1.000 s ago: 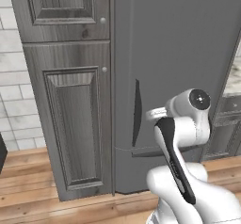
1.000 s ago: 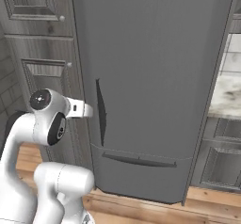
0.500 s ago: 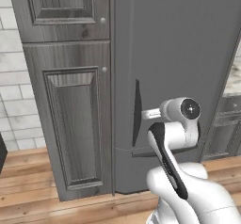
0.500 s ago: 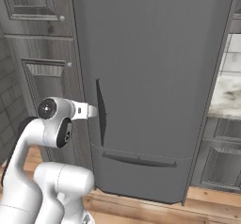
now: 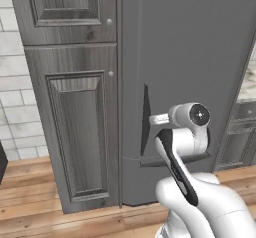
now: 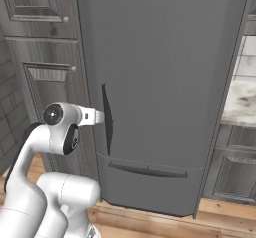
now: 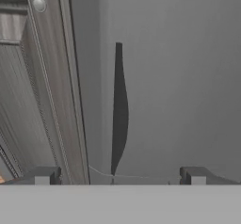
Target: Take the cake and donut from the fridge and place them on the empty tray on the dining counter.
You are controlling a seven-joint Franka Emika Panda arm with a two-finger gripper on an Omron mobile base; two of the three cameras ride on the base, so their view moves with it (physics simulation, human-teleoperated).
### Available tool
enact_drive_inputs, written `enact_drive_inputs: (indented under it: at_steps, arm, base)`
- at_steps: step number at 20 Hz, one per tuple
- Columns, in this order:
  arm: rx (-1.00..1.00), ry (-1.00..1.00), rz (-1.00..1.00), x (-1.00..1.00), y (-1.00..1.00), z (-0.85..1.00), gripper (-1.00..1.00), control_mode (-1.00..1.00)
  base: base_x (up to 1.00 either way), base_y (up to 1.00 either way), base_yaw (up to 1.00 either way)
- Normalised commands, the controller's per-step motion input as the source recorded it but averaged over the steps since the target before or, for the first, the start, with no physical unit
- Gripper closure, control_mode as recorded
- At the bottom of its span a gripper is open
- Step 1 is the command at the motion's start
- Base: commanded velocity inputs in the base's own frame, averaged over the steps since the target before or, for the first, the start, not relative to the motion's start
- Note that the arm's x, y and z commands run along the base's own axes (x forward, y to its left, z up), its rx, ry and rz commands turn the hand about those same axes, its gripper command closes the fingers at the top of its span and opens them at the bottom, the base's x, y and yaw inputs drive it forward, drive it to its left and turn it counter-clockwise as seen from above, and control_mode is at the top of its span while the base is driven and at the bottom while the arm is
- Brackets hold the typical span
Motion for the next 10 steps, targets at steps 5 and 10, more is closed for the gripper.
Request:
enact_drive_inputs:
  at_steps: [5,10]
  arm:
    - [0.0,-0.06,0.0,0.25,0.0,-0.05,-1.0,-1.0]
    - [-0.01,-0.27,0.0,0.49,0.0,-0.25,-1.0,-1.0]
  base:
    - [0.0,0.0,0.0]
    - [0.0,0.0,0.0]
